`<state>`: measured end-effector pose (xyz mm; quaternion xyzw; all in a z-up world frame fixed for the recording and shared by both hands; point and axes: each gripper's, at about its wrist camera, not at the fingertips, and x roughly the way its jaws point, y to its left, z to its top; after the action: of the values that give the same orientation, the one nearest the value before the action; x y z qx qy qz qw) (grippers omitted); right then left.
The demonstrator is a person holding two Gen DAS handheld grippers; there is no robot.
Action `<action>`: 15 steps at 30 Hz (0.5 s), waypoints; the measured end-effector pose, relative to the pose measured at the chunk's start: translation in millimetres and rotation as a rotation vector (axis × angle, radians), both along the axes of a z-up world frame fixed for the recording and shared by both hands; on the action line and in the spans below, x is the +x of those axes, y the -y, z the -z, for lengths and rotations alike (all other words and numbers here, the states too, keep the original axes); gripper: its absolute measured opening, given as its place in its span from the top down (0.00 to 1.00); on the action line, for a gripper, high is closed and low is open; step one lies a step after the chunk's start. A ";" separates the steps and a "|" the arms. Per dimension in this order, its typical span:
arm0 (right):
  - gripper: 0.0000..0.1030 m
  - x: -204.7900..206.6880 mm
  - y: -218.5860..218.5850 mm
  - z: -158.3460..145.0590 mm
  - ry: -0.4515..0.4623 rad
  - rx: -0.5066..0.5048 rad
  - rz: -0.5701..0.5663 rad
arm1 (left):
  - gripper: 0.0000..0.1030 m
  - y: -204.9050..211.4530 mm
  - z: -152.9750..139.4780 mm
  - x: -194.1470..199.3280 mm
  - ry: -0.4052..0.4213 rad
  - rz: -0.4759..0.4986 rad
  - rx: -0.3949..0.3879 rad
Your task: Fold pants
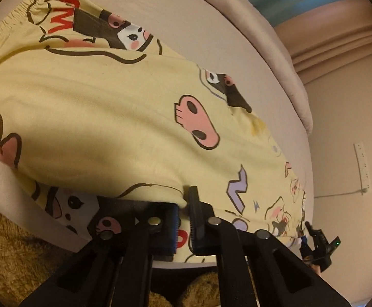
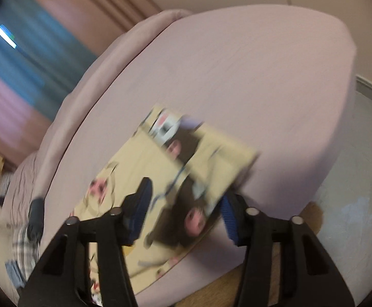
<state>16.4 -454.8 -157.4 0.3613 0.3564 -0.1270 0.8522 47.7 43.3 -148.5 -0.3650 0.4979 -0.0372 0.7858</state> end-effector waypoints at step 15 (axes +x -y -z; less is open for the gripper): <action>0.94 6.3 9.2 -26.8 -0.015 -0.131 0.021 | 0.97 22.7 -11.1 -3.1 -0.099 0.120 0.122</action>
<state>22.7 -464.0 -130.6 0.3076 0.3498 -0.1614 0.8700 44.6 20.6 -137.4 -0.2874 0.5583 -0.0358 0.7775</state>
